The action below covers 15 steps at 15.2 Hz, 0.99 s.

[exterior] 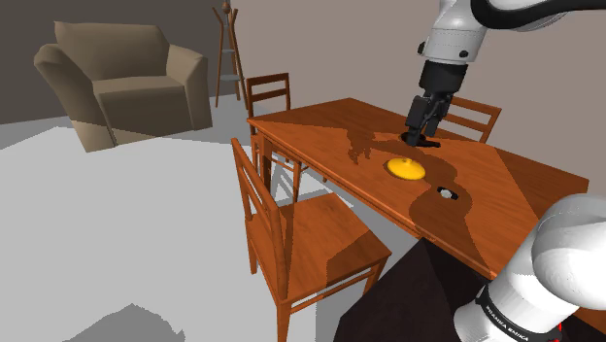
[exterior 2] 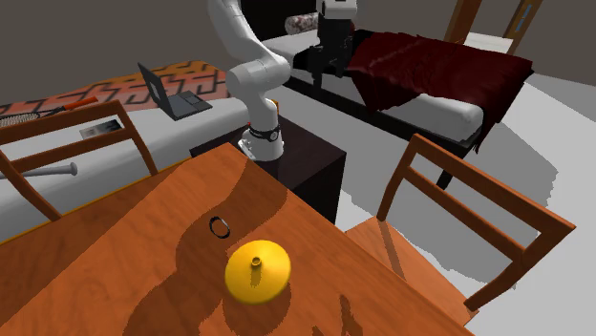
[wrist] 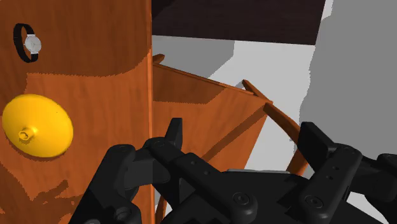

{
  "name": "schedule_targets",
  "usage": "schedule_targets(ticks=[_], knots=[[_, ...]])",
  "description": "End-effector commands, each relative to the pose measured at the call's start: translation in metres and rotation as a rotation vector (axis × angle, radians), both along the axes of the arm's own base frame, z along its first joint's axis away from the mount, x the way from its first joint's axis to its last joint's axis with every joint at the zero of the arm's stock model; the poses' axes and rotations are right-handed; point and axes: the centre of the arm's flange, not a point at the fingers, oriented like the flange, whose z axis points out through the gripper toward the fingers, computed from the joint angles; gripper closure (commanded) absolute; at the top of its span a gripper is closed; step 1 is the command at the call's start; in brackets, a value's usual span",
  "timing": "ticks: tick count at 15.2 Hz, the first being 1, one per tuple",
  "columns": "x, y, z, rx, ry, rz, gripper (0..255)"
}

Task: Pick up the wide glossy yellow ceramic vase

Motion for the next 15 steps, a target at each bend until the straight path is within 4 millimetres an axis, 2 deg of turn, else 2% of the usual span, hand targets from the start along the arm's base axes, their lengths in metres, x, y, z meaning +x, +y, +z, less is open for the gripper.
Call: schedule_targets(ticks=[1,15], knots=[[0.000,0.000,0.000,0.000,0.000,0.000,0],[0.063,-0.148,-0.084,-0.025,0.007,-0.009,0]])
